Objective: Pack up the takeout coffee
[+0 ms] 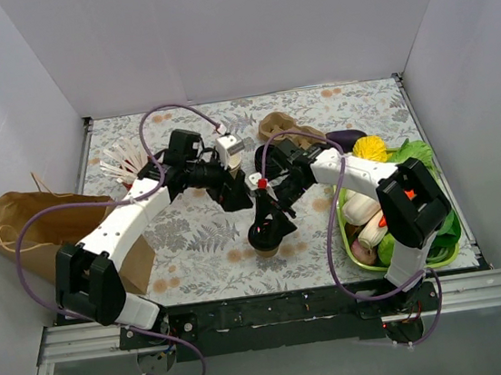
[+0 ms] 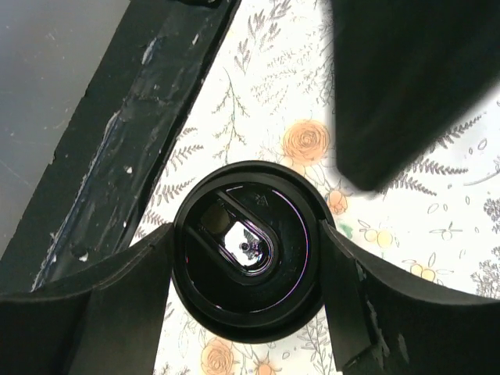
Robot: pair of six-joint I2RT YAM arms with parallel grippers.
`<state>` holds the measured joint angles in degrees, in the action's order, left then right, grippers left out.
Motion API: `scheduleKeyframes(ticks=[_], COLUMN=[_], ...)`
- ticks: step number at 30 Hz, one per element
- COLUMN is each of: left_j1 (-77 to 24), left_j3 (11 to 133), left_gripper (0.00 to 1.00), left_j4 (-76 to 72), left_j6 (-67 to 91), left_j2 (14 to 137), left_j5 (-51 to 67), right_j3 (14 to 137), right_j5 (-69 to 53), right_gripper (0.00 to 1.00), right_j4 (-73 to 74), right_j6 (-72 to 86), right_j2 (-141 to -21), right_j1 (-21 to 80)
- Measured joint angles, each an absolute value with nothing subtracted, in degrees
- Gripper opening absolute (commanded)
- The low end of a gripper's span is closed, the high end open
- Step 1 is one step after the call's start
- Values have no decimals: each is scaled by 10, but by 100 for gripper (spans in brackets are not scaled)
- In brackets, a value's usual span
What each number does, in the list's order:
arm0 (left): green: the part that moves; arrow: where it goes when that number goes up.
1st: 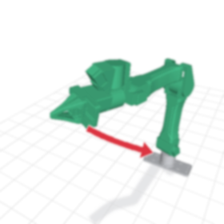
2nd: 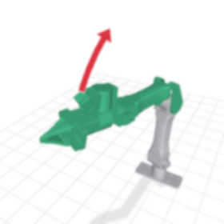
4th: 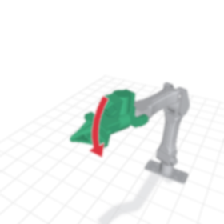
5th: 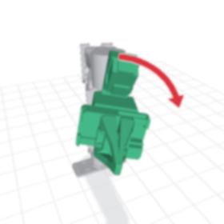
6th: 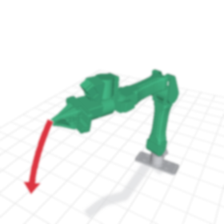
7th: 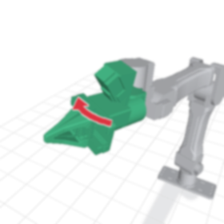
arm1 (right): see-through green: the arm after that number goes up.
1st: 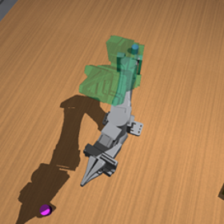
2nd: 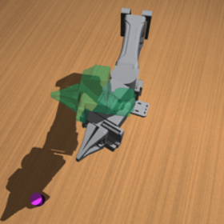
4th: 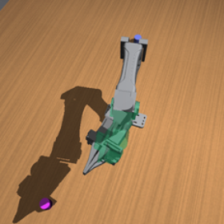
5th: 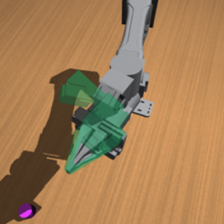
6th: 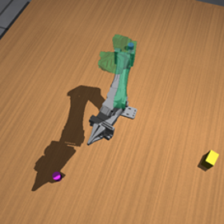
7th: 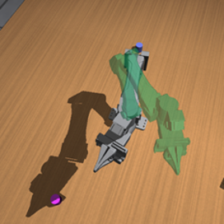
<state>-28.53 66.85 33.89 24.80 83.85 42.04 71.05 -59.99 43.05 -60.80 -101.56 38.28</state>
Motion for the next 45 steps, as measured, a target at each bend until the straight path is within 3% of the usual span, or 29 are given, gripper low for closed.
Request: scheduleKeyframes(ticks=[15, 25, 31, 36, 45], left_j1=[-186, -132, -42, 25, 36], left_j3=[750, 769, 764, 762, 771], left_gripper=[98, 98, 98, 98, 98], left_j4=[393, 343, 280, 247, 240], left_j6=[244, 314, 401, 450, 458], left_j2=[833, 816, 813, 813, 817], left_j5=[392, 375, 415, 447, 484], right_j3=[750, 813, 930, 953, 941], right_j5=[-519, -461, -436, -430, -429], right_gripper=[42, 40, 40, 40, 40], right_j4=[483, 461, 444, 433, 426], right_j6=[-618, -528, -484, -456, -428], right_j2=[-1010, -1034, -1109, -1134, -1134], right_j1=[345, 317, 284, 263, 244])
